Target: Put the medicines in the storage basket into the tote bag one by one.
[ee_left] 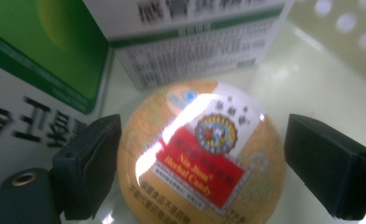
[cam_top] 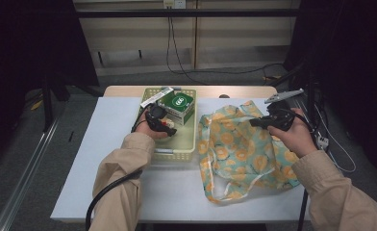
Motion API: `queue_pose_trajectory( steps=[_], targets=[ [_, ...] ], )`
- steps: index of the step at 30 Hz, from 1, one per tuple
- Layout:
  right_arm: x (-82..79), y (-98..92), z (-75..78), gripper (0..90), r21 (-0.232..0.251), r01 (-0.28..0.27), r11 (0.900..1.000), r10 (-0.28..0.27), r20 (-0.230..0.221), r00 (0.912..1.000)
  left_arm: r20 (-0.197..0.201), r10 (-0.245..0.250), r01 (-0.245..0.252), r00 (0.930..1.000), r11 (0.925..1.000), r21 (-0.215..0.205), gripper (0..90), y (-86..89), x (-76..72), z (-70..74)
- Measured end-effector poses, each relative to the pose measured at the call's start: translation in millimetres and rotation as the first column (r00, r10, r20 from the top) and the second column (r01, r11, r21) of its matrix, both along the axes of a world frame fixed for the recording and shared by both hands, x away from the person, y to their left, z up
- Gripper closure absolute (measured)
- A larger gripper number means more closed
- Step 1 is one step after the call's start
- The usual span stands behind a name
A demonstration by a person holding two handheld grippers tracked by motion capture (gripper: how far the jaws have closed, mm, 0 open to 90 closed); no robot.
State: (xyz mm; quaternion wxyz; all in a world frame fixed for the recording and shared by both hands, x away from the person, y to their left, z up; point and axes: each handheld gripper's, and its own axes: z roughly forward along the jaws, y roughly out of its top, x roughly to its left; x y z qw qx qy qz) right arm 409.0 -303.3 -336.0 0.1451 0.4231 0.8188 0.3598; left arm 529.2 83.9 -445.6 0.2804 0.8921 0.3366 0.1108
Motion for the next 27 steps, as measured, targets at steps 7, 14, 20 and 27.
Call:
queue_pose_trajectory(
  steps=[7, 14, 20, 27],
  targets=[
    [-0.7, -1.1, -1.6, 90.0, 0.004, 0.005, 1.0, -0.005, -0.002, 1.0, -0.056, 0.04, -0.04, 0.9976, 0.9992, 0.008, 20.4, 1.8, 0.0, 2.8],
    [-0.2, -1.6, -1.5, 90.0, 0.013, 0.008, 1.0, -0.008, 0.0, 1.0, -0.039, 0.086, -0.089, 0.9955, 0.9916, -0.093, 20.6, 4.3, -0.6, 22.8],
    [1.0, -2.6, -0.4, 90.0, 0.021, 0.015, 1.0, -0.015, 0.001, 0.9999, -0.015, 0.034, -0.036, 0.9993, 0.9922, -0.119, 20.6, -3.3, -8.5, 55.7],
    [1.7, -4.9, -0.8, 89.9, 0.025, 0.021, 0.999, -0.021, 0.001, 0.9998, 0.026, -0.021, 0.024, 0.9995, 0.9872, -0.158, 20.6, -18.1, -29.2, 90.7]
  ],
)
